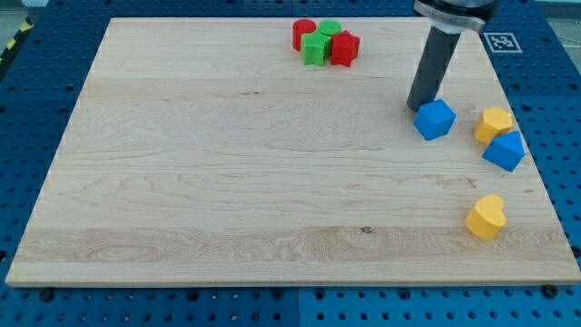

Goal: Move the yellow heart to the left of the yellow hexagon

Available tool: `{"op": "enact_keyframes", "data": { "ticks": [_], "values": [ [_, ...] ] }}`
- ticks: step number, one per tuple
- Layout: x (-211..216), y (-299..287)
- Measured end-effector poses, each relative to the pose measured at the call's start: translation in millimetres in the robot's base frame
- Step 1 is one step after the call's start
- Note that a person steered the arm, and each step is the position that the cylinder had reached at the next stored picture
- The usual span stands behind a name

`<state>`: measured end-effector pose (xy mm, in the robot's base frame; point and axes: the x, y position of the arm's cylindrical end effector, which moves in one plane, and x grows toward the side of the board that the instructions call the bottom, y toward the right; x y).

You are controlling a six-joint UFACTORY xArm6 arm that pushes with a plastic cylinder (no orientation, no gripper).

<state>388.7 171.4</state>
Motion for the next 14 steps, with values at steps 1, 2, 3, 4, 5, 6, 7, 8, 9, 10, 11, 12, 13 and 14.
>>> {"op": "enact_keyframes", "data": {
  "ticks": [1, 2, 3, 4, 5, 6, 7, 8, 9, 10, 11, 12, 13, 14],
  "values": [
    [2.7, 0.0],
    [2.7, -21.4],
    [6.4, -85.6],
    [43.3, -124.9],
    [114.5, -124.6],
    [176.6, -67.2],
    [216.8, 10.3],
    [228.5, 69.0],
    [224.8, 94.3],
    [202.2, 69.2],
    [158.2, 39.4],
    [130.7, 13.6],
    [154.4, 17.0],
    [191.3, -1.9]
  ]
}}
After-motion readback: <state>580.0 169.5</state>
